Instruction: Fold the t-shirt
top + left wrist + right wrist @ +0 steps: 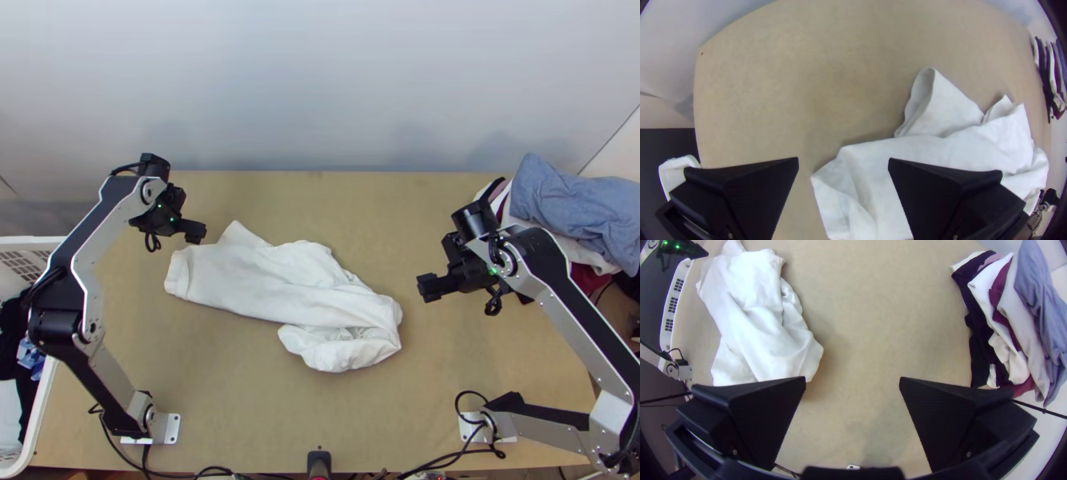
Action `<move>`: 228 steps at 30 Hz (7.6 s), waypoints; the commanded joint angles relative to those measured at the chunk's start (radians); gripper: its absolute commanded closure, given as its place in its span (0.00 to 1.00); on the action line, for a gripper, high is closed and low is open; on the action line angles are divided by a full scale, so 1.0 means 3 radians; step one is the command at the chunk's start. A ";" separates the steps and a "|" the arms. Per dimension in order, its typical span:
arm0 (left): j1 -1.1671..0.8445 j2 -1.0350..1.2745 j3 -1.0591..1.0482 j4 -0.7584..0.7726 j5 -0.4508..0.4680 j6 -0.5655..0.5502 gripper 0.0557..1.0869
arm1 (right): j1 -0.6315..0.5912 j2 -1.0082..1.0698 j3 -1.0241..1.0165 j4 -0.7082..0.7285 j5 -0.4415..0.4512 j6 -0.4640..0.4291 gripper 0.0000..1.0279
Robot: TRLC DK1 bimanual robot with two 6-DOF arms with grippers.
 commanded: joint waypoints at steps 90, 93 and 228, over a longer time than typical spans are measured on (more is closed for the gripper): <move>0.0186 -0.0985 -0.0546 -0.0354 -0.0073 -0.0510 0.96 | 0.0132 0.1411 0.0452 0.0490 -0.1089 0.0100 0.07; 0.0242 -0.1256 -0.0639 -0.0436 -0.0062 -0.0520 0.96 | 0.0081 0.1478 0.0503 0.0490 -0.1207 0.0100 0.10; -0.0867 -0.2468 -0.1942 -0.0441 -0.0103 -0.0786 0.96 | 0.1436 0.0342 -0.0126 -0.0522 -0.1585 -0.0729 0.08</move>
